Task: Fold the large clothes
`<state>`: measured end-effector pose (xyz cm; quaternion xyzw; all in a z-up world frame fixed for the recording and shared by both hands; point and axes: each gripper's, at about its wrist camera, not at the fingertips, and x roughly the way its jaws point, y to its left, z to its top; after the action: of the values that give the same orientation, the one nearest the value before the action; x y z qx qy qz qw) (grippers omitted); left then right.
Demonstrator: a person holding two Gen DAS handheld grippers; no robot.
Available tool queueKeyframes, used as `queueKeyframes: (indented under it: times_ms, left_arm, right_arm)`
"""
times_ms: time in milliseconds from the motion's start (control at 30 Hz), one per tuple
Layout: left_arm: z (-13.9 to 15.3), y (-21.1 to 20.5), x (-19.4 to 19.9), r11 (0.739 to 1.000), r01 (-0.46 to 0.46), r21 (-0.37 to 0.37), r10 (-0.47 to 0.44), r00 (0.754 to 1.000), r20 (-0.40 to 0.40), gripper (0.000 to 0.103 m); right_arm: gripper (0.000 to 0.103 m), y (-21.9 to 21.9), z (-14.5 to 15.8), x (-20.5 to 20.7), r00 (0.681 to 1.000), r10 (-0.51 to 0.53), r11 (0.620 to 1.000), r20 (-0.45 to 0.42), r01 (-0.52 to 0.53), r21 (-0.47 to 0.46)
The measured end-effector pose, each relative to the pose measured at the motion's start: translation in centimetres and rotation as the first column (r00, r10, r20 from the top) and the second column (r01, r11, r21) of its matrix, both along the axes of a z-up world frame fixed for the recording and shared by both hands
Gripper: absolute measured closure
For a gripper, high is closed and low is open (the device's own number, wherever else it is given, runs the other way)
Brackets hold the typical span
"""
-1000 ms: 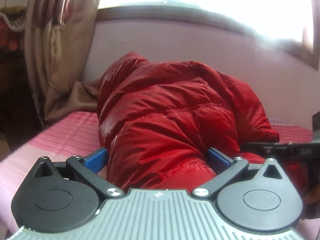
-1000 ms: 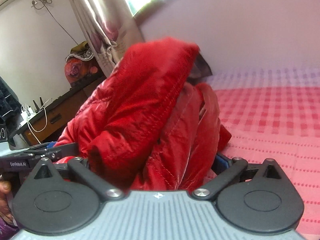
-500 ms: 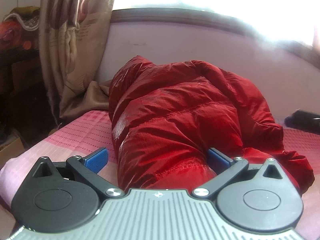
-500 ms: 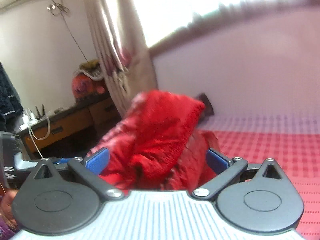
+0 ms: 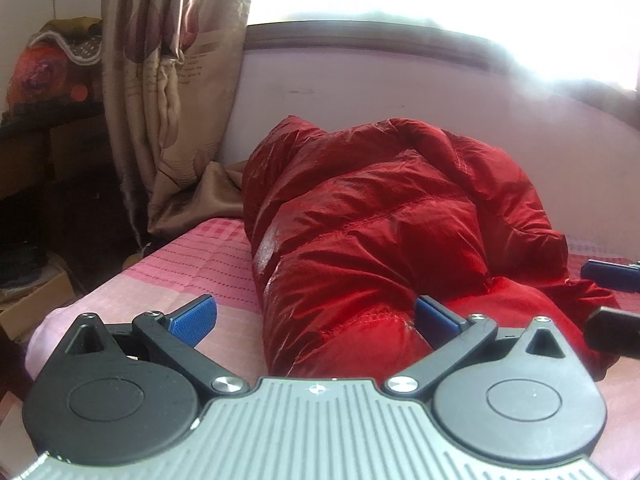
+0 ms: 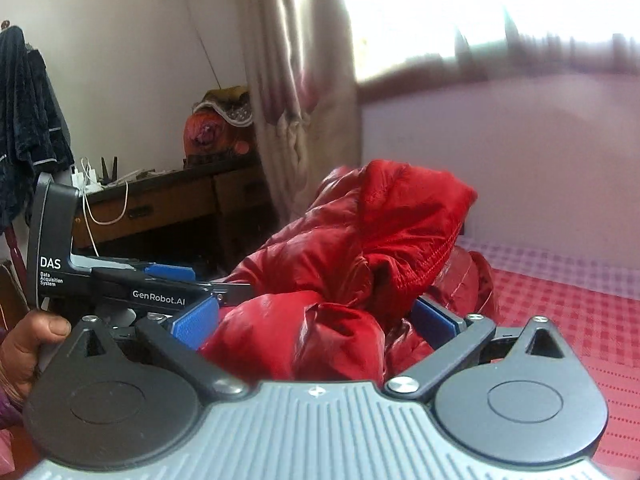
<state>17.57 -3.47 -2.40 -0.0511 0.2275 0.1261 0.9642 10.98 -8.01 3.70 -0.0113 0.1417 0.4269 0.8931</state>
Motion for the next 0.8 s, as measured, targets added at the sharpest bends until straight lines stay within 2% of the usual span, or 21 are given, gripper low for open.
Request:
queueKeyframes:
  times_ms: [467, 567, 633, 800]
  left_arm:
    - [0.5, -1.2, -2.2, 0.995, -0.061, 0.08, 0.061, 0.998, 0.003, 0.0]
    - [0.3, -1.2, -2.2, 0.996, -0.031, 0.086, 0.029, 0.999, 0.023, 0.0]
    - [0.1, -1.2, -2.0, 0.998, -0.009, 0.06, 0.008, 1.0, 0.022, 0.0]
    - [-0.5, -1.4, -1.7, 0.999, 0.038, 0.03, -0.039, 0.999, 0.035, 0.0]
  right_arm:
    - [0.0, -1.0, -2.0, 1.3, 0.998, -0.045, 0.995, -0.038, 0.042, -0.09]
    - [0.0, -1.8, -2.4, 1.3, 0.997, -0.053, 0.996, -0.053, 0.049, -0.071]
    - [0.0, -2.1, -2.1, 1.1, 0.997, -0.056, 0.997, -0.054, 0.053, -0.059]
    - [0.0, -2.9, 2.1, 1.0, 1.0, -0.03, 0.998, 0.003, 0.03, 0.053]
